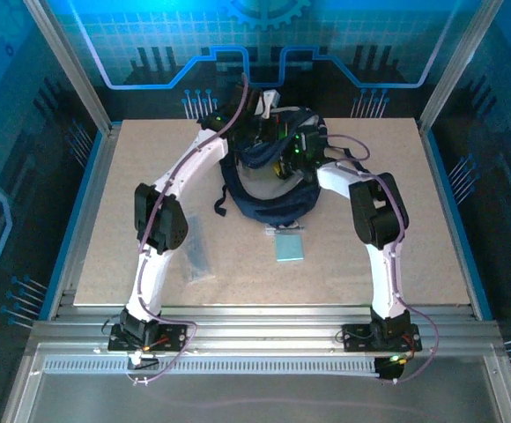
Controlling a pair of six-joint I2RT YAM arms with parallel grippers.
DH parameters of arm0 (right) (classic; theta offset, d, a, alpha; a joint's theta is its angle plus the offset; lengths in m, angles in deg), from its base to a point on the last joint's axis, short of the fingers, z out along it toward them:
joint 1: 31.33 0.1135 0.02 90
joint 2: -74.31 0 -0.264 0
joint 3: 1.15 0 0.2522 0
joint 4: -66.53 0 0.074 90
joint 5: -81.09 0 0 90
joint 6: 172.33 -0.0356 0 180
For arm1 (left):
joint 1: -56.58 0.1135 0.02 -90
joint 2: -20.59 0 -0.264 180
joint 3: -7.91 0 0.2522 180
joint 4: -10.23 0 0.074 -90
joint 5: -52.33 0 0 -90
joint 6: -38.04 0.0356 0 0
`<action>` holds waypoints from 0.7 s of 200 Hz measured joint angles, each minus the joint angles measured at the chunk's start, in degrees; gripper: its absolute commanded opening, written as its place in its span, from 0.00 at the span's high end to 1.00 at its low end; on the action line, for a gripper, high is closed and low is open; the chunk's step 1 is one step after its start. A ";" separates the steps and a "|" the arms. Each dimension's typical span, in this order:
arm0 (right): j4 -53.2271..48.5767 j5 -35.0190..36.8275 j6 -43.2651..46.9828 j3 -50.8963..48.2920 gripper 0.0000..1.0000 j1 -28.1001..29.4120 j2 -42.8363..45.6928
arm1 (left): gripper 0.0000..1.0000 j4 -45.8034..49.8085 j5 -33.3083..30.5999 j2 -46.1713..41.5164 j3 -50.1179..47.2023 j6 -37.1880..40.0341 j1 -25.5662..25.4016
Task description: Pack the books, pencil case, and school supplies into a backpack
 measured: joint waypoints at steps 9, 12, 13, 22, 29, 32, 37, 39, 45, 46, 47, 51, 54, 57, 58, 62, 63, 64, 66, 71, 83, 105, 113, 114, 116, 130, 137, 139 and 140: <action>-0.61 -0.59 0.81 -3.43 0.00 -0.46 2.80 | 1.00 0.44 0.24 0.00 0.00 -0.17 -0.35; -0.90 -0.90 1.07 -4.59 0.00 -0.63 3.67 | 1.00 0.52 0.31 0.00 0.00 -0.20 -0.44; -1.03 -0.98 1.14 -4.87 0.00 -0.68 3.93 | 1.00 0.59 0.28 0.00 0.00 -0.24 -0.48; -2.19 -1.84 2.19 -7.91 0.00 -1.20 6.82 | 1.00 0.74 0.28 0.00 0.00 -0.48 -0.68; -3.43 -2.51 3.30 -10.03 0.00 -1.57 9.09 | 1.00 0.72 0.28 0.00 0.00 -0.90 -0.87; -4.04 -2.93 3.72 -10.82 0.00 -1.75 10.01 | 1.00 0.72 0.31 0.00 0.00 -1.03 -0.90; -5.53 -3.43 4.87 -11.91 0.00 -2.05 11.74 | 1.00 0.72 0.28 0.00 0.00 -1.18 -0.96; -5.97 -3.56 5.16 -12.20 0.00 -2.14 12.17 | 1.00 0.70 0.31 0.00 0.00 -1.31 -0.98; -8.11 -4.11 6.75 -12.96 0.00 -2.51 14.01 | 1.00 0.68 0.33 0.00 0.00 -1.44 -0.96; -8.66 -4.20 7.26 -13.09 0.00 -2.62 14.47 | 1.00 0.68 0.33 -0.02 0.00 -1.44 -0.96; -9.03 -4.24 7.61 -13.16 0.00 -2.67 14.73 | 1.00 0.66 0.33 -0.02 0.00 -1.44 -0.96; -10.56 -4.61 8.74 -13.38 0.00 -2.84 15.74 | 1.00 0.63 0.31 -0.02 0.00 -1.46 -0.96; -11.93 -4.87 9.92 -13.51 0.00 -3.06 16.72 | 1.00 0.59 0.28 -0.02 -0.02 -1.46 -0.96; -13.31 -5.09 10.99 -13.60 0.00 -3.21 17.59 | 1.00 0.57 0.26 -0.02 -0.04 -1.46 -0.96; -13.66 -5.11 11.23 -13.60 0.00 -3.26 17.84 | 1.00 0.57 0.26 -0.02 -0.07 -1.49 -0.96; -15.50 -5.27 12.98 -13.64 0.00 -3.45 19.12 | 1.00 0.42 0.26 -0.02 -0.20 -1.49 -0.96; -15.85 -5.31 13.27 -13.64 0.00 -3.48 19.41 | 1.00 0.33 0.24 -0.02 -0.31 -1.49 -0.96; -16.65 -5.33 13.73 -13.66 0.00 -3.54 19.89 | 1.00 0.28 0.24 -0.02 -0.33 -1.49 -0.96; -17.31 -5.31 14.32 -13.66 0.00 -3.61 20.37 | 1.00 0.20 0.26 -0.02 -0.46 -1.51 -0.92; -19.56 -5.33 16.35 -13.84 0.00 -3.76 22.01 | 1.00 -0.20 0.28 -0.04 -0.76 -1.53 -0.85; -24.39 -5.60 21.51 -14.80 0.00 -3.80 26.82 | 1.00 -1.16 0.28 -0.04 -1.77 -1.92 -0.85; -32.13 -5.95 29.77 -17.81 0.00 -2.82 36.02 | 1.00 -2.43 0.57 -0.04 -4.15 -2.80 -1.20; -34.71 -5.77 32.30 -18.86 0.00 -2.19 38.84 | 1.00 -3.10 0.72 -0.04 -4.96 -2.97 -1.42; -35.19 -5.75 32.76 -19.06 0.00 -2.05 39.39 | 1.00 -3.23 0.72 -0.04 -5.11 -2.97 -1.46; -35.74 -5.68 33.33 -19.28 0.00 -1.86 39.93 | 1.00 -3.41 0.72 -0.04 -5.27 -2.97 -1.51; -40.04 -4.81 37.38 -21.29 0.01 0.39 44.00 | 1.00 -4.50 0.90 -0.07 -6.47 -2.97 -1.70; -41.64 -4.48 38.95 -22.10 0.01 1.95 45.31 | 1.00 -4.72 1.03 -0.07 -6.88 -2.99 -1.73; -41.99 -4.24 39.30 -22.29 0.01 2.34 45.53 | 1.00 -4.79 1.16 -0.07 -6.99 -2.97 -1.73; -42.32 -4.11 39.54 -22.47 0.01 2.69 45.75 | 1.00 -4.81 1.18 -0.07 -7.04 -2.97 -1.73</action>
